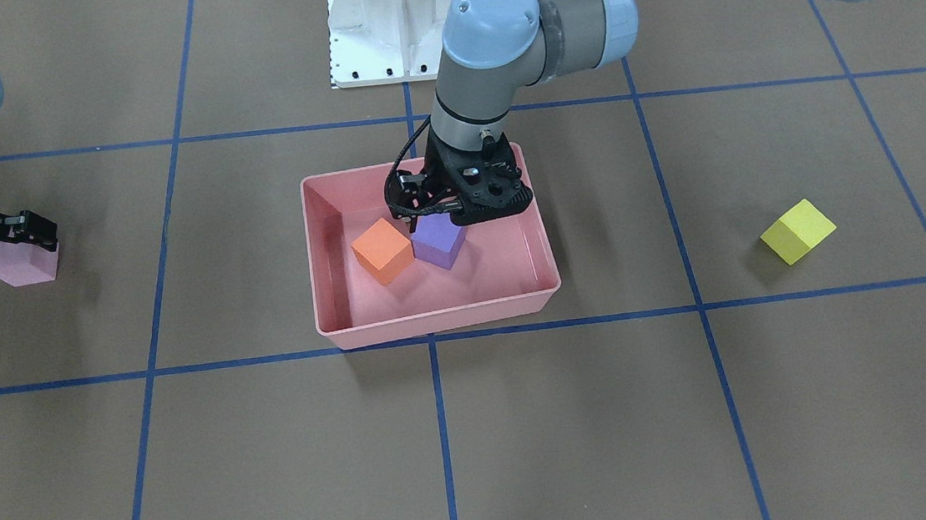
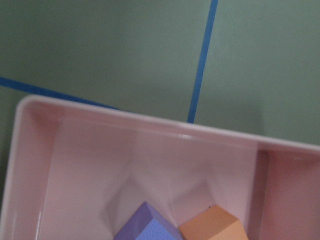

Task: Place blocks into pink bin with both arms
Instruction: 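Release the purple cube with left gripper while right grasps light pink cube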

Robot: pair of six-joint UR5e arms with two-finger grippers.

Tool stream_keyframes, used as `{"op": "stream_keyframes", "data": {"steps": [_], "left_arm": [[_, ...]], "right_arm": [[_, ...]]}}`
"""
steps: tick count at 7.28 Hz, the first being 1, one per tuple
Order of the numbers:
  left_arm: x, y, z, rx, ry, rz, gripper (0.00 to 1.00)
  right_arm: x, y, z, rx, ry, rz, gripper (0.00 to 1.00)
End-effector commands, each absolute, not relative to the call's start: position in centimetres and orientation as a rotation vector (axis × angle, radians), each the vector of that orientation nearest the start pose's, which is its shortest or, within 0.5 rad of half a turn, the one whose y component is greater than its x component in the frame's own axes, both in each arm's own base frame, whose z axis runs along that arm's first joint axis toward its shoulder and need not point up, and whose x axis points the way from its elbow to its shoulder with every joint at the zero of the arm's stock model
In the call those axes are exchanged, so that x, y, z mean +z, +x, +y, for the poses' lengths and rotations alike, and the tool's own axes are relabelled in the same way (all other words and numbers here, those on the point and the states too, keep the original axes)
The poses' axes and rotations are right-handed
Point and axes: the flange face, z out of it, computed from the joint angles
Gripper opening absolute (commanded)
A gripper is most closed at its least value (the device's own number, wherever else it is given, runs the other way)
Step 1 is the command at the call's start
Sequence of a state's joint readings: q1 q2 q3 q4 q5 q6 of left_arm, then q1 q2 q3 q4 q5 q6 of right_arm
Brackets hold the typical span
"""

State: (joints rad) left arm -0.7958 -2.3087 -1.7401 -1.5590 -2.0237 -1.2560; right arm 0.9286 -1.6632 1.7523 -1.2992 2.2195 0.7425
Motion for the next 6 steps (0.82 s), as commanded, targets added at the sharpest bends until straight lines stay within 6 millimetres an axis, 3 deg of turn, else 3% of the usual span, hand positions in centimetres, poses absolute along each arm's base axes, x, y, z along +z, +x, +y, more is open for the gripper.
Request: {"op": "stream_keyframes", "data": {"steps": [1, 2, 3, 4, 5, 6], "left_arm": [[25.0, 28.1, -54.5, -0.105, 0.180, 0.882, 0.97], [29.9, 23.6, -55.8, -0.027, 0.222, 0.811, 0.97], [34.7, 21.4, -56.9, 0.025, 0.207, 0.750, 0.97], [39.1, 19.4, -58.3, 0.077, 0.192, 0.702, 0.97], [42.3, 19.5, -59.0, 0.098, 0.198, 0.697, 0.98], [46.5, 19.4, -59.4, 0.145, 0.246, 0.707, 0.97]], "right_arm": [[59.0, -22.4, -42.2, -0.042, -0.134, -0.718, 0.15], [57.8, -22.8, -42.5, -0.041, -0.127, -0.734, 0.08], [55.4, -23.2, -43.3, -0.050, -0.095, -0.764, 0.01], [52.4, -23.4, -45.3, -0.047, -0.053, -0.798, 0.01], [49.4, -23.4, -47.3, -0.040, -0.017, -0.830, 0.00], [44.0, -24.1, -49.6, -0.034, -0.002, -0.839, 0.00]]}}
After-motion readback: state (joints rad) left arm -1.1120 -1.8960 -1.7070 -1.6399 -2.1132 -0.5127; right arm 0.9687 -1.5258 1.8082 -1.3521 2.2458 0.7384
